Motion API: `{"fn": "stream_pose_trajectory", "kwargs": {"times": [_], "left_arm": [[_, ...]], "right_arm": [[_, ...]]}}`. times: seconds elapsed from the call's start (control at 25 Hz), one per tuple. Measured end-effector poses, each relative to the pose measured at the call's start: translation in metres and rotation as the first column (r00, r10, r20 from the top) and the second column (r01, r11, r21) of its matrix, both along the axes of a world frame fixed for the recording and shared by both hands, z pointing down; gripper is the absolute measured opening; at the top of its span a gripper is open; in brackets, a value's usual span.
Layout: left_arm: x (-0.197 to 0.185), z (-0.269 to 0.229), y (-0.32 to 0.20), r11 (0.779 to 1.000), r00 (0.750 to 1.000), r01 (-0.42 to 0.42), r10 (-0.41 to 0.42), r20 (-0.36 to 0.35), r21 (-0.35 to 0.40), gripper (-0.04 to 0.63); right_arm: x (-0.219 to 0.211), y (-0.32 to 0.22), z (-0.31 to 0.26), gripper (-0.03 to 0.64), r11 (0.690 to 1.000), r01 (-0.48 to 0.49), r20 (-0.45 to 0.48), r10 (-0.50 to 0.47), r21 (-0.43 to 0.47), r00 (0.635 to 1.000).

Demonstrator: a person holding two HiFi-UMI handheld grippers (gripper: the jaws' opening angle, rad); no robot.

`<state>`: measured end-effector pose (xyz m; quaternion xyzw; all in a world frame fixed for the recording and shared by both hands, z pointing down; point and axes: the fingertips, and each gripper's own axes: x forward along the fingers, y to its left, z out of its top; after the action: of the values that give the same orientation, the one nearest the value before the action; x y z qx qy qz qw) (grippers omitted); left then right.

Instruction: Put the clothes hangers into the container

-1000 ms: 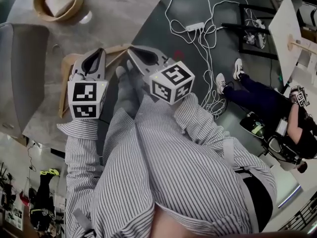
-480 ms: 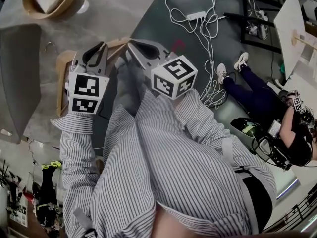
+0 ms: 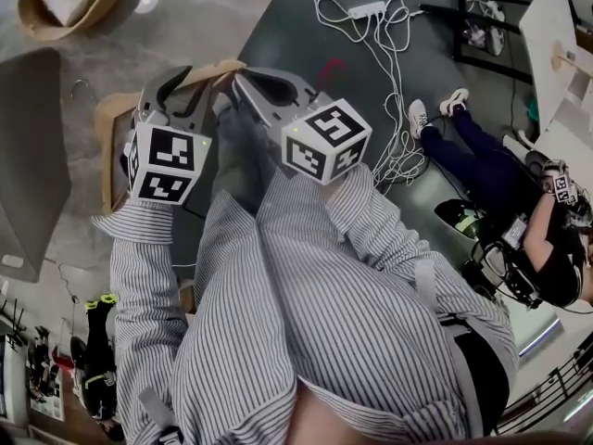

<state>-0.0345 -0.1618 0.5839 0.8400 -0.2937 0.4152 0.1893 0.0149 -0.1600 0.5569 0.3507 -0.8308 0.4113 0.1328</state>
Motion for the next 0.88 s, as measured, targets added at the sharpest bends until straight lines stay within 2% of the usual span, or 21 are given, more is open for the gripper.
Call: {"fn": "stream_pose_trajectory", "kwargs": {"times": [0.24,0.88], "left_arm": [[0.002,0.015,0.0,0.998,0.996,-0.068,0.068,0.064,0.001,0.149],[0.011,0.031,0.001,0.983,0.981,-0.181,0.182,0.074,-0.012,0.149]], "right_arm": [[0.005,0.004,0.01,0.015,1.0,-0.017,0.001,0.017,-0.024,1.0],[0.007,0.013,0.026,0.015,0.998,-0.037,-0.006,0.037,-0.052,0.999]]}}
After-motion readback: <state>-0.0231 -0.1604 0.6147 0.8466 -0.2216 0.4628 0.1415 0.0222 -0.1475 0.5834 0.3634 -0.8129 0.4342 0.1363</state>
